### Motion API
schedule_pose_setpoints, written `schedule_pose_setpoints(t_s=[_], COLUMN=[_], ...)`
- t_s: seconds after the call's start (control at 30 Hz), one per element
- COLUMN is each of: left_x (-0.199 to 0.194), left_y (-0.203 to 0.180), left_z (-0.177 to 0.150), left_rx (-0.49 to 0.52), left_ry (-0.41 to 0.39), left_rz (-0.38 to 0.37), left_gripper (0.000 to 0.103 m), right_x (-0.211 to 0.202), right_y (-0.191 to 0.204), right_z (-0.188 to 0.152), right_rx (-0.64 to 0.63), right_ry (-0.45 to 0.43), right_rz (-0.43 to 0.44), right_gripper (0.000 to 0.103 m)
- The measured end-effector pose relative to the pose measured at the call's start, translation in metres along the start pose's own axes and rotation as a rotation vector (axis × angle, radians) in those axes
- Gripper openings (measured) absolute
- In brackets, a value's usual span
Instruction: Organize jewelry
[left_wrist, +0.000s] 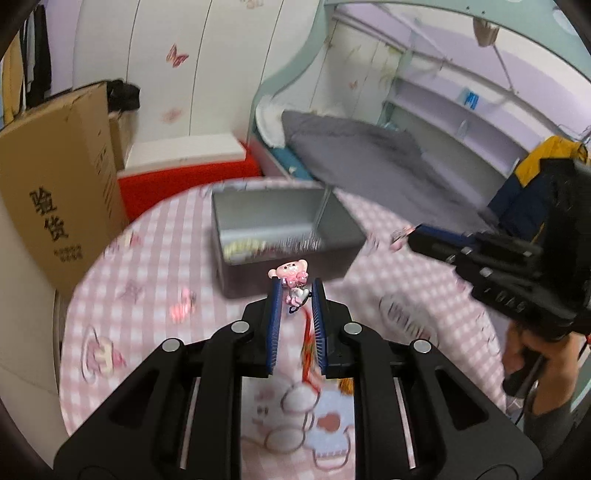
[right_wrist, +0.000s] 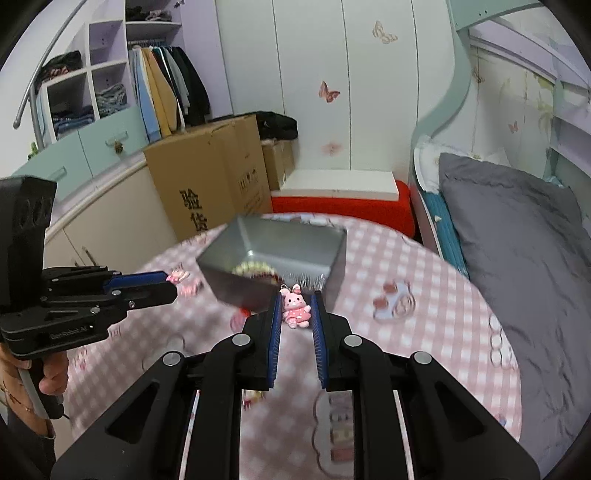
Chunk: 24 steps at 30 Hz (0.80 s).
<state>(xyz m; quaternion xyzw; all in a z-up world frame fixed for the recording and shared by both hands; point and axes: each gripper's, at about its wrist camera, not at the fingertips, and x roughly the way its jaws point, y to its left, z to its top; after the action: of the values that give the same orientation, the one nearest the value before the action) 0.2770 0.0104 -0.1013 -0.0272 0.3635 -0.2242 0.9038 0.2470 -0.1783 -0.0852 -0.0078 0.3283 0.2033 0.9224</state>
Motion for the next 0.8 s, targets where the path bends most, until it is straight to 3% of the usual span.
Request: schedule_pose_setpoints(t_s=[0.3, 0.8], left_x=[0.044, 0.08], left_y=[0.008, 0.02], left_z=[0.041, 0.038], left_rx=[0.015, -0.011], left_ry=[0.041, 0.121], left_rz=[0.005, -0.001], left_gripper=[0.016, 0.018], right_x=[0.038, 0.07], right_y=[0.0, -0.002], right_z=[0.027, 0.02], right_rx=[0.011, 0.021], right_ry=[0.01, 0.077], right_rz=[0.021, 0.019], right_gripper=[0.014, 0.015])
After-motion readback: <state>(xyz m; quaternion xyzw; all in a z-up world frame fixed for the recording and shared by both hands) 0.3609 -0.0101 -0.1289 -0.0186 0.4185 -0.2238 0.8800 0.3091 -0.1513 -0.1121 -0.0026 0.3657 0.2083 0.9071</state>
